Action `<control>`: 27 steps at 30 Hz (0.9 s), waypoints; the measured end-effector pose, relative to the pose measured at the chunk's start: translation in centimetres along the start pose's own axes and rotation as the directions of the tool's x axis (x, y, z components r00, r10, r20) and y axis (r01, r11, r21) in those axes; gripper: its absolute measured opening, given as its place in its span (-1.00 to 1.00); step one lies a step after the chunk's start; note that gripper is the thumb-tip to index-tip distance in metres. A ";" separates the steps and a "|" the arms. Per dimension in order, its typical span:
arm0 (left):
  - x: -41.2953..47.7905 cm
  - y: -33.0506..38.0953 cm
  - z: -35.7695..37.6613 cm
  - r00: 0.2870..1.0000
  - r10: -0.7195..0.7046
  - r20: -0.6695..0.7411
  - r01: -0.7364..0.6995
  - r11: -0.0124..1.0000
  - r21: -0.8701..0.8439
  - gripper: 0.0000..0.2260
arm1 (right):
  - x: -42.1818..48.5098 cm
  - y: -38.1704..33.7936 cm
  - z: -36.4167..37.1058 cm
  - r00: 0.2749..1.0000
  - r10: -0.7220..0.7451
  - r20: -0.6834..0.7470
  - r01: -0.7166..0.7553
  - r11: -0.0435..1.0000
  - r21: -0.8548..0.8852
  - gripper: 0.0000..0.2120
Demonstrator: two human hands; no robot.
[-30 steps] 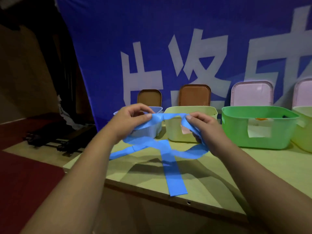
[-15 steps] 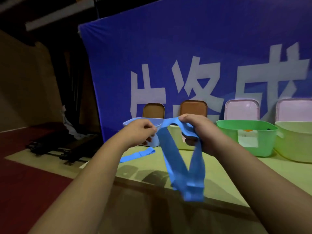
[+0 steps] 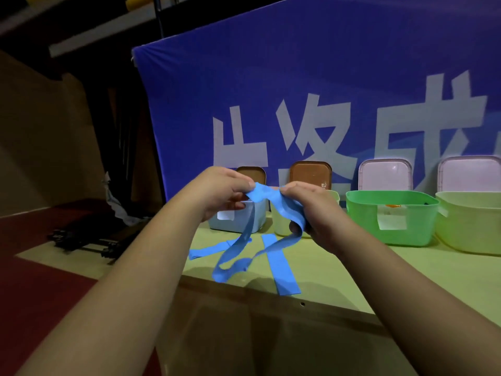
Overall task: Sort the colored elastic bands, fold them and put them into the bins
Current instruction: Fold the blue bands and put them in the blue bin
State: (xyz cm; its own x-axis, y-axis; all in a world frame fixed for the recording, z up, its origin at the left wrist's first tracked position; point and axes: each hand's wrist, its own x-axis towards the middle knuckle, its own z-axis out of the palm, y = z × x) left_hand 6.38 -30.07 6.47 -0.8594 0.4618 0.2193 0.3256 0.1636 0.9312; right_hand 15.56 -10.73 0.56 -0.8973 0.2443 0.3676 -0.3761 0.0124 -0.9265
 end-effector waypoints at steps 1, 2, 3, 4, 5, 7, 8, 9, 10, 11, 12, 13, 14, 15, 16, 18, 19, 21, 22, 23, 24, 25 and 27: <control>0.1 0.3 -0.3 0.999 0.024 -0.022 -0.023 0.998 0.053 -0.91 | 0.0 0.4 0.0 1.000 0.014 -0.004 -0.014 1.000 0.002 -0.85; 0.2 0.6 -0.6 0.998 0.053 -0.036 -0.049 0.993 0.109 -0.91 | -0.1 0.7 0.1 0.999 0.034 -0.005 -0.034 0.999 0.004 -0.85; 0.3 1.0 -0.8 0.996 0.084 -0.044 -0.076 0.985 0.156 -0.89 | -0.1 1.2 0.2 0.998 0.059 -0.005 -0.058 0.998 0.005 -0.86; 0.4 1.3 -0.9 0.992 0.114 -0.046 -0.103 0.977 0.188 -0.88 | -0.2 1.8 0.3 0.996 0.085 -0.007 -0.085 0.996 -0.001 -0.86; 0.4 1.6 -0.9 0.989 0.140 -0.048 -0.128 0.971 0.204 -0.87 | -0.1 2.4 0.4 0.994 0.110 -0.004 -0.110 0.994 -0.023 -0.87; 0.3 2.2 -0.7 0.982 0.178 -0.056 -0.162 0.962 0.222 -0.87 | -0.2 3.4 0.5 0.988 0.151 0.033 -0.148 0.985 -0.090 -0.87; 0.2 2.5 -0.6 0.980 0.191 -0.061 -0.172 0.957 0.234 -0.87 | -0.3 3.8 0.6 0.985 0.164 0.055 -0.157 0.982 -0.108 -0.88; 0.2 2.8 -0.4 0.977 0.202 -0.063 -0.181 0.951 0.253 -0.87 | -0.3 4.2 0.6 0.984 0.166 0.062 -0.159 0.981 -0.108 -0.89; 0.2 3.0 -0.3 0.975 0.214 -0.062 -0.189 0.942 0.276 -0.87 | -0.2 4.5 0.6 0.985 0.160 0.056 -0.155 0.984 -0.085 -0.91; 0.2 3.1 -0.1 0.972 0.226 -0.058 -0.199 0.933 0.298 -0.87 | -0.2 4.7 0.4 0.987 0.153 0.052 -0.151 0.987 -0.051 -0.94; 0.2 3.2 0.1 0.969 0.241 -0.051 -0.213 0.924 0.317 -0.88 | -0.1 4.8 0.2 0.988 0.145 0.046 -0.144 0.989 -0.030 -0.91; 0.2 3.4 0.4 0.966 0.256 -0.044 -0.228 0.915 0.333 -0.88 | 0.1 5.0 0.0 0.990 0.136 0.035 -0.134 0.990 -0.037 -0.83; 0.2 3.5 0.6 0.961 0.273 -0.036 -0.244 0.905 0.348 -0.88 | 0.2 5.0 -0.2 0.992 0.128 0.020 -0.127 0.990 -0.060 -0.79; 0.2 3.6 0.8 0.957 0.289 -0.029 -0.259 0.895 0.364 -0.88 | 0.3 5.0 -0.4 0.993 0.119 0.005 -0.118 0.989 -0.091 -0.81; 0.2 3.7 1.0 0.953 0.302 -0.024 -0.272 0.886 0.375 -0.87 | 0.4 5.1 -0.5 0.994 0.111 -0.013 -0.112 0.988 -0.107 -0.84; 0.2 4.1 1.2 0.947 0.322 -0.011 -0.293 0.875 0.385 -0.87 | 0.5 5.0 -0.8 0.994 0.095 -0.055 -0.102 0.985 -0.139 -0.81; 0.2 4.3 1.2 0.944 0.330 -0.004 -0.303 0.869 0.391 -0.87 | 0.6 5.0 -0.8 0.994 0.081 -0.077 -0.093 0.982 -0.162 -0.74; 0.3 4.6 1.3 0.933 0.360 0.012 -0.330 0.841 0.428 -0.85 | 1.0 5.2 -1.0 0.993 0.065 -0.099 -0.084 0.978 -0.193 -0.63; 0.3 4.8 1.2 0.925 0.379 0.017 -0.346 0.824 0.449 -0.84 | 1.1 5.3 -1.1 0.992 0.068 -0.104 -0.087 0.977 -0.194 -0.62; 0.3 4.9 1.2 0.917 0.398 0.020 -0.362 0.810 0.461 -0.83 | 1.3 5.2 -1.0 0.992 0.069 -0.102 -0.087 0.978 -0.190 -0.63; 0.3 5.1 1.1 0.910 0.414 0.021 -0.376 0.801 0.467 -0.83 | 1.3 5.2 -0.9 0.993 0.066 -0.100 -0.085 0.978 -0.190 -0.66; 0.2 5.3 1.0 0.904 0.428 0.020 -0.387 0.795 0.468 -0.83 | 1.3 5.0 -0.6 0.993 0.060 -0.098 -0.079 0.975 -0.206 -0.69; 0.1 5.6 0.8 0.896 0.443 0.016 -0.401 0.795 0.454 -0.85 | 1.2 4.7 -0.2 0.996 0.026 -0.087 -0.049 0.962 -0.268 -0.77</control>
State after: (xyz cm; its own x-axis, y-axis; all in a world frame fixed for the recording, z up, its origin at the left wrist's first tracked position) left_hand 8.42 -28.39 11.48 -0.6197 0.5002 0.6048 0.7829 0.3407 0.5205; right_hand 12.71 -10.21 -3.36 -0.8832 0.3284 0.3349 -0.2566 0.2595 -0.9310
